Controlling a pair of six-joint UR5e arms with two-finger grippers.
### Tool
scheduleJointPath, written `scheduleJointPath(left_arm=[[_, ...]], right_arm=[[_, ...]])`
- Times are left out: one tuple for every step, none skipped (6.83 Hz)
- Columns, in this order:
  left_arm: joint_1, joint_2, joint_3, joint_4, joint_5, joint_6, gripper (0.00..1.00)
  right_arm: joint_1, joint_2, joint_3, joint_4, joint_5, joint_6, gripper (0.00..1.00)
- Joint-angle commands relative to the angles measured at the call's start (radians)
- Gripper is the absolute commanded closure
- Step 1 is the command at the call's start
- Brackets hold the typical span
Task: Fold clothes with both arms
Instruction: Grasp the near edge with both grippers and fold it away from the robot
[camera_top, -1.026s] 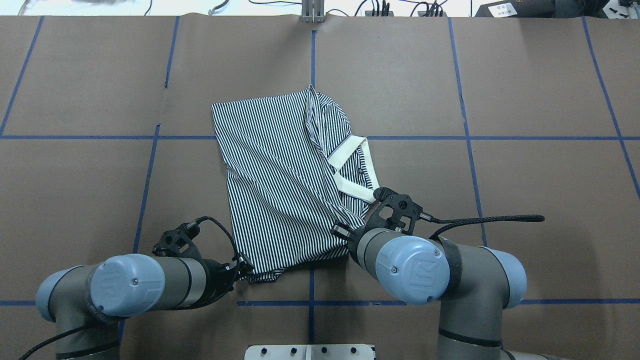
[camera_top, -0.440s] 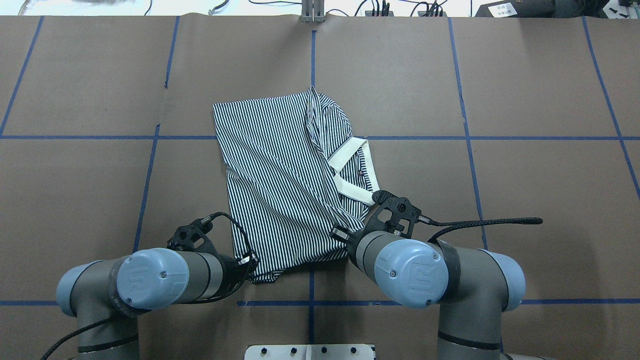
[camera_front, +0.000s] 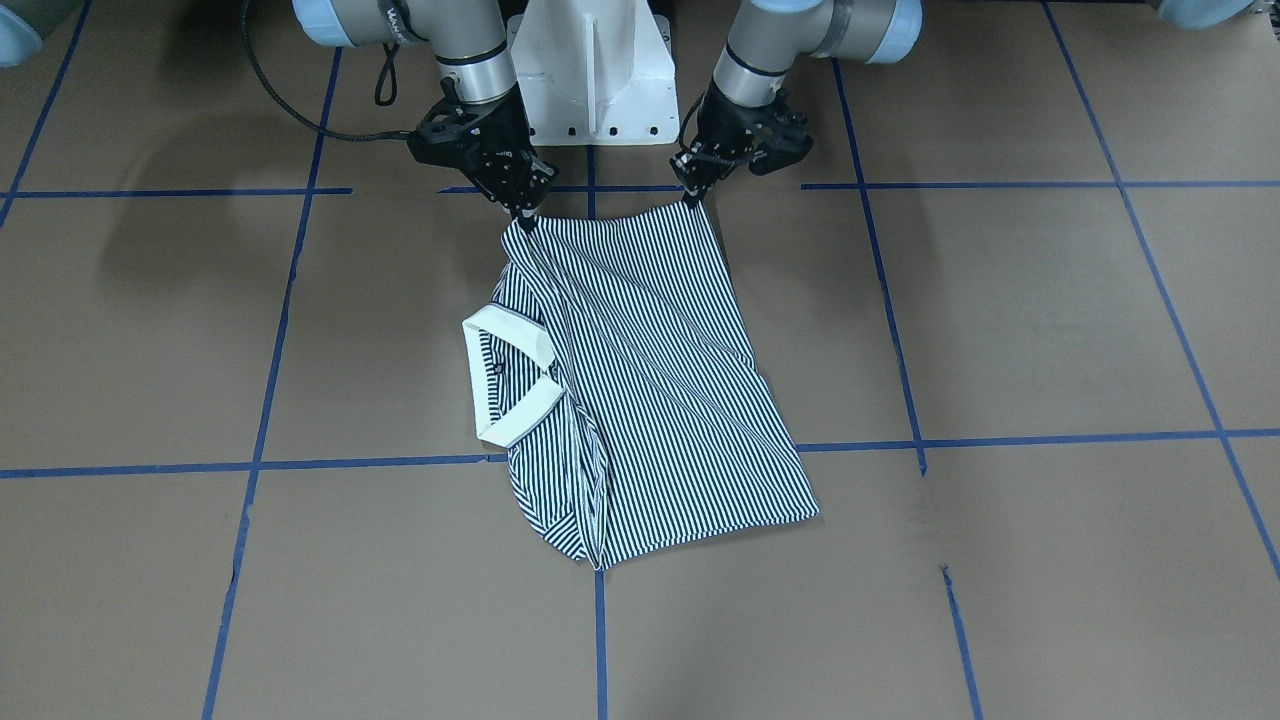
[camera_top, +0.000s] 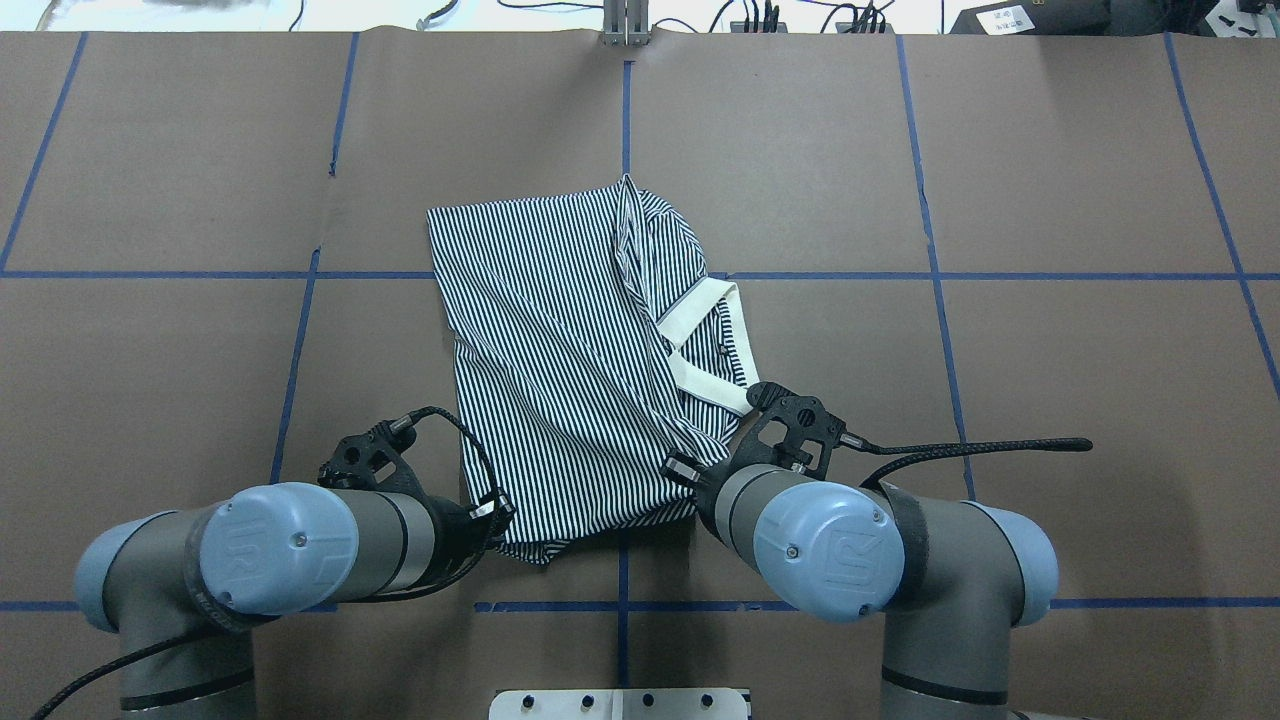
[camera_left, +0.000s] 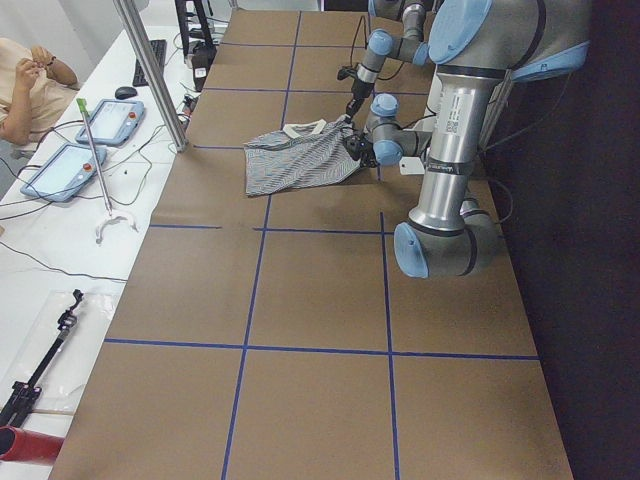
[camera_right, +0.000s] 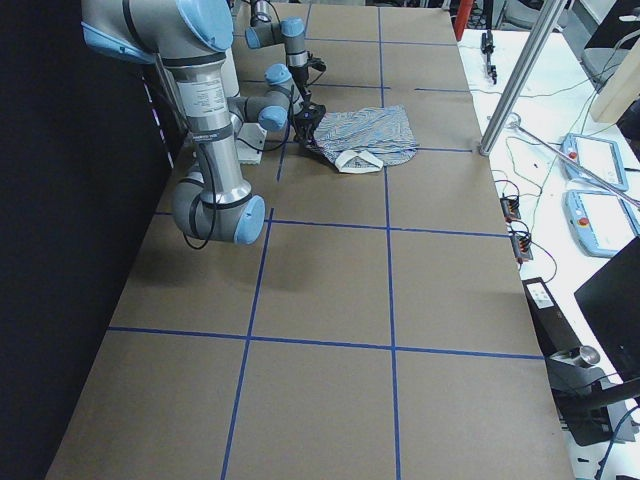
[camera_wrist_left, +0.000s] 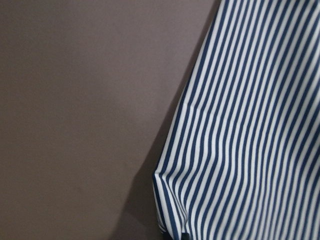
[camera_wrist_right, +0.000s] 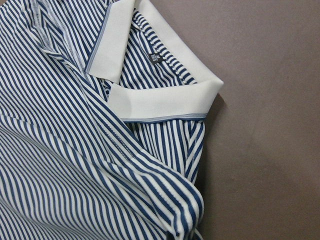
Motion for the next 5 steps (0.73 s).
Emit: scheduleJointPath(left_arm=[[-0.029, -0.011, -0.2, 0.189, -0.003, 0.001, 1.0], [-0.103, -0.016, -0.187, 0.19, -0.003, 0.05, 1.0], [-0.192, -0.044, -0.149, 0.191, -0.009, 0.164, 1.0], [-0.258, -0.09, -0.059, 0.185, -0.011, 0.223, 1.0], [-0.318, -0.138, 0.01, 0.182, -0.012, 0.28, 1.0]], right_arm=[[-0.012, -0.055, 0.127, -0.002, -0.03, -0.005, 1.0], [0.044, -0.014, 0.074, -0.002, -0.027, -0.031, 1.0], [0.113, 0.089, -0.001, -0.011, -0.022, -0.122, 1.0], [0.171, 0.149, -0.082, -0.008, -0.002, -0.149, 1.0], [0.219, 0.224, -0.174, -0.005, 0.053, -0.172, 1.0]])
